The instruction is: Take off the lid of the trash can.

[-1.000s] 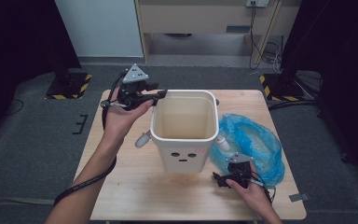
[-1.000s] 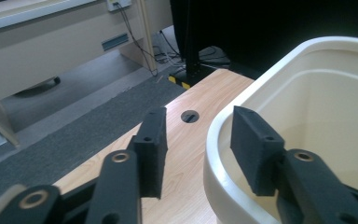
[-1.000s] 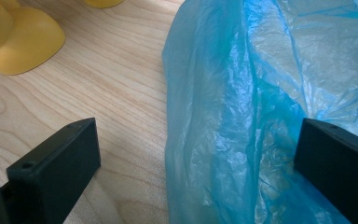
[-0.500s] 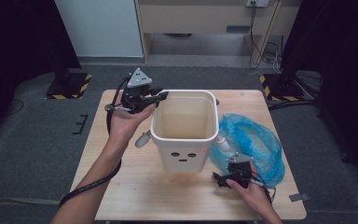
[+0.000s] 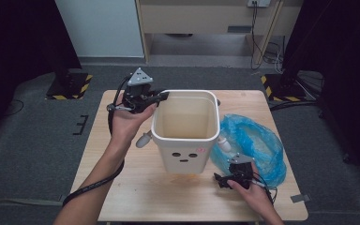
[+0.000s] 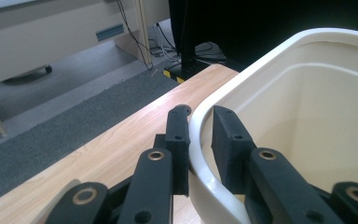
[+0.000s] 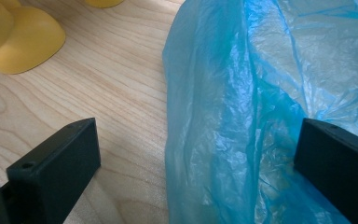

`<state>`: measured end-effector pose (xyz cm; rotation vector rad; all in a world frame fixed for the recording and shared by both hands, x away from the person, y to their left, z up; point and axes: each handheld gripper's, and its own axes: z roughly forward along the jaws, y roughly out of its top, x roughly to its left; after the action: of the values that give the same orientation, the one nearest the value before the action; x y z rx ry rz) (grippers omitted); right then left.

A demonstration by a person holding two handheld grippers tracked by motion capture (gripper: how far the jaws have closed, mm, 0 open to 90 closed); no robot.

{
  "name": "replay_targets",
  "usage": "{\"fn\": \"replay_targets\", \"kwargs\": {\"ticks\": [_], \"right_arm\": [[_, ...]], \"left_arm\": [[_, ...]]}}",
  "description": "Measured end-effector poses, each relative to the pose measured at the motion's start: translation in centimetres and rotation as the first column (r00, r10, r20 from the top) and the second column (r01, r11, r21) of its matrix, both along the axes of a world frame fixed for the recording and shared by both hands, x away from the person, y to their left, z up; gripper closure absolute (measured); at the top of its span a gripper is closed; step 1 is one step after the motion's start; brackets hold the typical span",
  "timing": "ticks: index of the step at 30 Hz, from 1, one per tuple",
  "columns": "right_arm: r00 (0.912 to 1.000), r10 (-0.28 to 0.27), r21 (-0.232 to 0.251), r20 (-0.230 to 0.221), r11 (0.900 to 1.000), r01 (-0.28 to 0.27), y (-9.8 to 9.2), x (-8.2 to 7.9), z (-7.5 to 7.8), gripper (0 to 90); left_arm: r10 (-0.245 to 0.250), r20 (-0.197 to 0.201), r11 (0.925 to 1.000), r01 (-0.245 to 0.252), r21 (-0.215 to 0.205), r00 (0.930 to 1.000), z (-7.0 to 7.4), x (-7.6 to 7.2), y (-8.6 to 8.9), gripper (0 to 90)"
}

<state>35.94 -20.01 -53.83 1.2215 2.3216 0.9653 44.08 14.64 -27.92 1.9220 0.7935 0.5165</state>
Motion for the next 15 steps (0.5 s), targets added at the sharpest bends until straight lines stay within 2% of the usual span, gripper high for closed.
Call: {"fn": "replay_targets", "kwargs": {"ticks": [9, 14, 15], "right_arm": [[1.0000, 0.000, 0.000, 0.000, 1.000, 0.000, 0.0, 0.0, 0.0, 0.4], [1.0000, 0.000, 0.000, 0.000, 1.000, 0.000, 0.0, 0.0, 0.0, 0.4], [1.0000, 0.000, 0.000, 0.000, 1.000, 0.000, 0.0, 0.0, 0.0, 0.4]], "left_arm": [[-0.004, -0.015, 1.0000, 0.004, 0.008, 0.9999, 0.6, 0.0, 0.0, 76.5], [-0.004, -0.028, 0.9996, 0.003, -0.026, 0.9996, 1.0, 0.2, 0.2, 76.5], [-0.004, -0.030, 0.9997, 0.003, -0.023, 0.9995, 1.1, 0.2, 0.2, 76.5]]}}
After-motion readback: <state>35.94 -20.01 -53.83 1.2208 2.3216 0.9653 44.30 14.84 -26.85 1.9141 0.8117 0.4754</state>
